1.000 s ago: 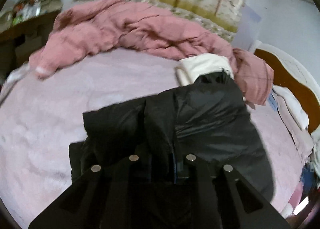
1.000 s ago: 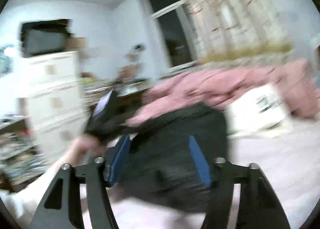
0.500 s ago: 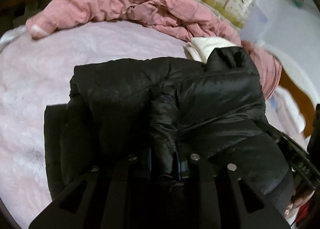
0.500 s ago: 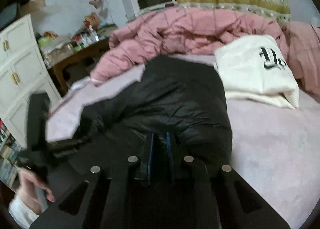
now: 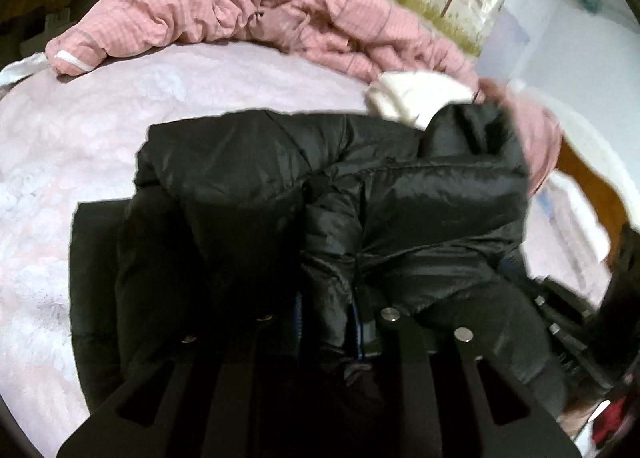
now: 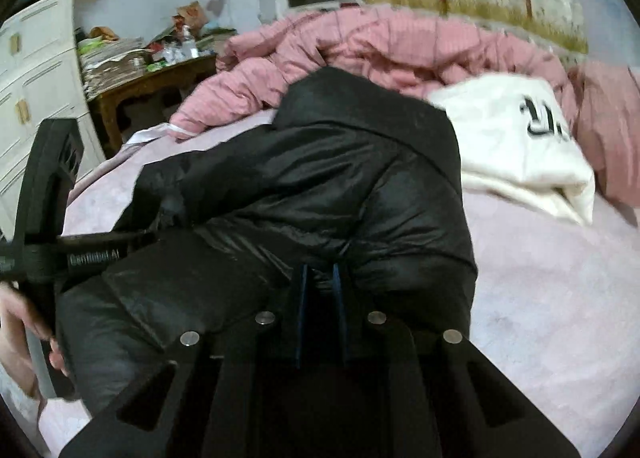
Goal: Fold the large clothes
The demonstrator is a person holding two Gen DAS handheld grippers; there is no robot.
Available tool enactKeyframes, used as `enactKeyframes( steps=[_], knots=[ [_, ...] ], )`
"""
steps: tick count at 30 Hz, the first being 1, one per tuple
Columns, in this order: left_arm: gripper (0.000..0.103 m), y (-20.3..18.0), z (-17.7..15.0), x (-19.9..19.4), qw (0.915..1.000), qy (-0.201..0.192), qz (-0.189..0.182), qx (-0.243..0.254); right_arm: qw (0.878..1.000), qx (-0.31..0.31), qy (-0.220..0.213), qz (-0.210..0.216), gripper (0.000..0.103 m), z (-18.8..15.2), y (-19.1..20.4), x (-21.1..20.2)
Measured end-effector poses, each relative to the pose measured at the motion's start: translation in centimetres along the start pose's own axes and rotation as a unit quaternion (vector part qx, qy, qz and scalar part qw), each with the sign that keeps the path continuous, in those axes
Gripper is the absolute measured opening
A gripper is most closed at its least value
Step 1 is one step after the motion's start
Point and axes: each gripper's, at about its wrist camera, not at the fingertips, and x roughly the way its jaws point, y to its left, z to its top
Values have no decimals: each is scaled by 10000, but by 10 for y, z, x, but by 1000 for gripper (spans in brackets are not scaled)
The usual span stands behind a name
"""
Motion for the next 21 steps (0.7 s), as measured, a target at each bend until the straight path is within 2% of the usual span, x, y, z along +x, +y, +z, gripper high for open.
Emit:
enactKeyframes(
  steps=[1, 2, 3, 4, 5, 6, 7, 9, 11, 13, 14, 16, 19, 21],
  knots=[
    [21, -2, 2, -9, 9999, -85, -64, -25, 10000, 21, -21, 50, 16, 2, -1, -5],
    [27, -7, 3, -21, 9998, -177, -69, 20, 9996, 191, -66, 217, 26, 5, -8, -14],
    [37, -13, 4, -31, 9996, -248, 32, 132, 9987, 359, -102, 344, 33, 7, -13, -22],
    [45, -22, 5, -45, 9986, -377, 196, 316, 9976, 524, -156, 436, 50, 9, -19, -29],
    [68, -29, 5, -58, 9971, -520, 324, 460, 9965, 642, -252, 466, 60, 11, -25, -39],
    [86, -34, 5, -70, 9956, -668, 387, 537, 9966, 632, -404, 334, 62, 12, -28, -51],
    [89, -38, 4, -83, 9938, -861, 409, 574, 9969, 499, -606, 98, 63, 13, -30, -65],
    [93, -43, 3, -109, 9877, -1350, 432, 656, 9950, 328, -938, -90, 74, 14, -34, -86],
    [103, -38, 0, -124, 9855, -1528, 466, 564, 9929, 432, -1108, 66, 89, 14, -43, -99],
    [103, -24, -3, -128, 9894, -1413, 260, 234, 9882, 789, -1237, 447, 96, 15, -60, -110],
    [103, -12, -6, -124, 9932, -1163, 58, -85, 9852, 977, -1271, 605, 103, 13, -68, -112],
    [103, 10, -16, -109, 9946, -570, -420, -753, 9746, 1541, -1287, 990, 102, 6, -88, -111],
    [103, 42, -37, -89, 9799, -20, -943, -1757, 9670, 2037, -971, 1187, 102, -5, -106, -99],
    [103, 56, -48, -76, 9698, 220, -1112, -2159, 9638, 2261, -705, 1225, 102, -15, -110, -86]
  ],
)
